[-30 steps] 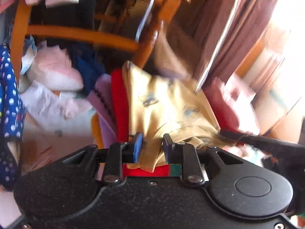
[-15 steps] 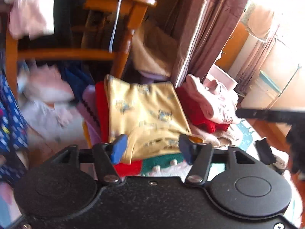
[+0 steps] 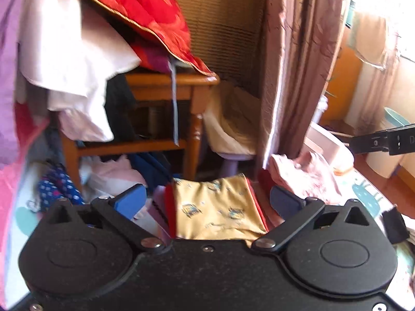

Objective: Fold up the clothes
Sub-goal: 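Lower the shirt onto the clothes stack and open both grippers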

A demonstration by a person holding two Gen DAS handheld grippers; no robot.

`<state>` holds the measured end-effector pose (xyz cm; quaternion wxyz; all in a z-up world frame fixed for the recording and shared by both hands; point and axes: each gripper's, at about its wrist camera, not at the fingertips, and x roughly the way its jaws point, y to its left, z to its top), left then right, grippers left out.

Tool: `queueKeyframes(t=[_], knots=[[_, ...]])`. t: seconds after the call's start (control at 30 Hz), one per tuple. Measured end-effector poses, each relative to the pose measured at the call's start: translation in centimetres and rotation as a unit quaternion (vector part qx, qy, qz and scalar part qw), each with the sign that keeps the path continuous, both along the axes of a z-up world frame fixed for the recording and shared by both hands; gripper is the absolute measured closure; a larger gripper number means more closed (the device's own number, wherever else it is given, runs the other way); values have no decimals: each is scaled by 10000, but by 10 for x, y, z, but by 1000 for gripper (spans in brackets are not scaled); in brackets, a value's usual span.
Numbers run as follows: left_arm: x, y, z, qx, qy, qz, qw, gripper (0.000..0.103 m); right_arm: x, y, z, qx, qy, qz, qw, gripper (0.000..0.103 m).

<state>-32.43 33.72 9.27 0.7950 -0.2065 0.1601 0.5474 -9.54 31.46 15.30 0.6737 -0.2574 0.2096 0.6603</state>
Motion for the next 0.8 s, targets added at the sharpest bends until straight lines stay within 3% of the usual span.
queueKeyframes(t=[0.13,0.33,0.57,0.8], knots=[[-4,-5,6,-79,150,119,9998,0,-19,-5,7,115,351,29,9993,18],[1,-18,-7,-467,839,78,9954,0,-38,-19,-18,-365,277,428,9980,18],[7,-34,-19,-639,1196,89,9907,0,-40,-29,-40,-900,437,704,9925,18],[8,-38,-20,-742,1187,241,9899,0,-48,-33,-51,-1149,379,699,9902,18]])
